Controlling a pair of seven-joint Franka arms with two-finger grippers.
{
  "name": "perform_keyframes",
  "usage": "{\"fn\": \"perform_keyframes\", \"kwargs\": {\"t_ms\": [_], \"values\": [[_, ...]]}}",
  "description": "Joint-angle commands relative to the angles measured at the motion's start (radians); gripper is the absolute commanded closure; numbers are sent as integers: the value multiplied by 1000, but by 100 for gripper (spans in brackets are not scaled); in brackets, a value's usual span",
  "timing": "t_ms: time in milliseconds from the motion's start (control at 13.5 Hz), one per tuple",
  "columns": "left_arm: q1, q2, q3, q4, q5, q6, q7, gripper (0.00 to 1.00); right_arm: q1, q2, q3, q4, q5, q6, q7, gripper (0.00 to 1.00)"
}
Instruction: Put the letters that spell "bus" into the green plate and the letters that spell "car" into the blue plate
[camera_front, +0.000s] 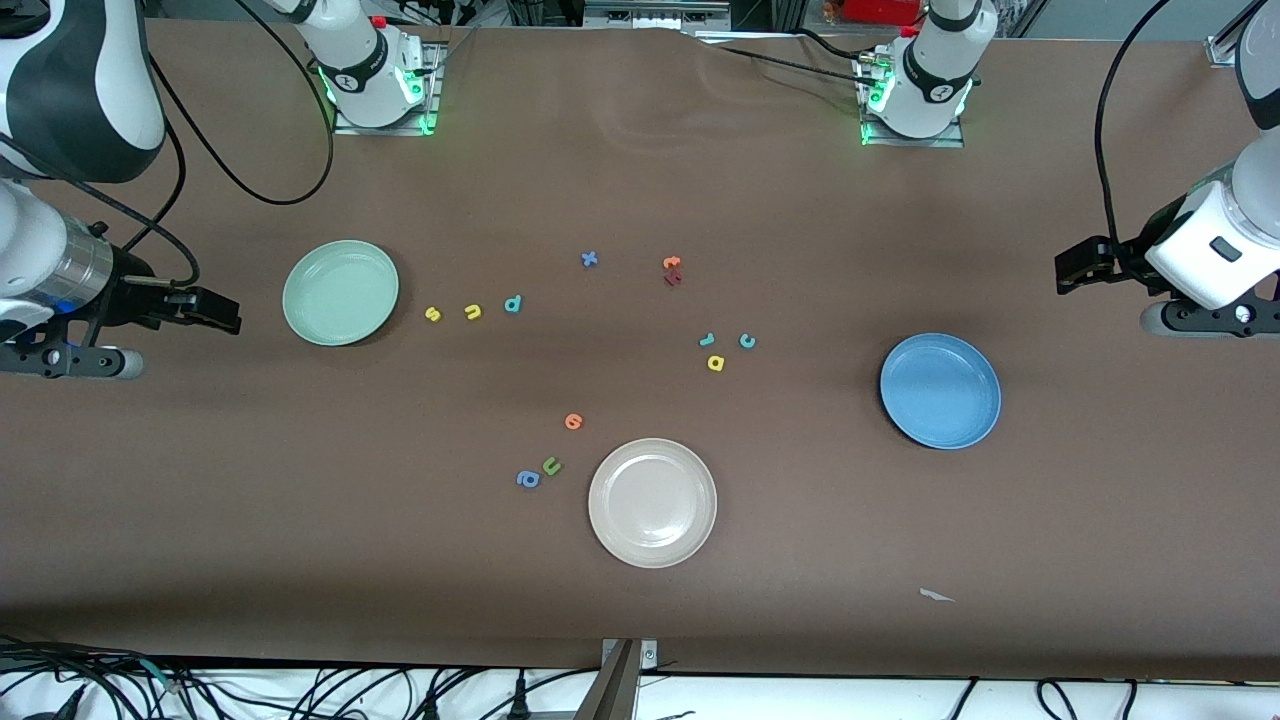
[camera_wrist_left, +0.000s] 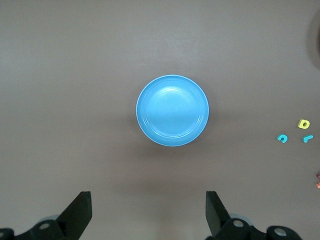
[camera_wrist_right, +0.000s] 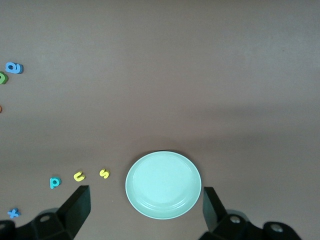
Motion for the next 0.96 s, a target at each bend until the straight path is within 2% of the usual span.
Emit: {"fn": "perform_keyframes", "kwargs": {"t_ms": [0,890], "values": [[10,-25,-9,-30,-17,7,0,0,0,-9,6,-19,2,22,15,1],[10,-20,-9,-31,-17,6,0,0,2,-6,6,-37,4,42,15,1]]}}
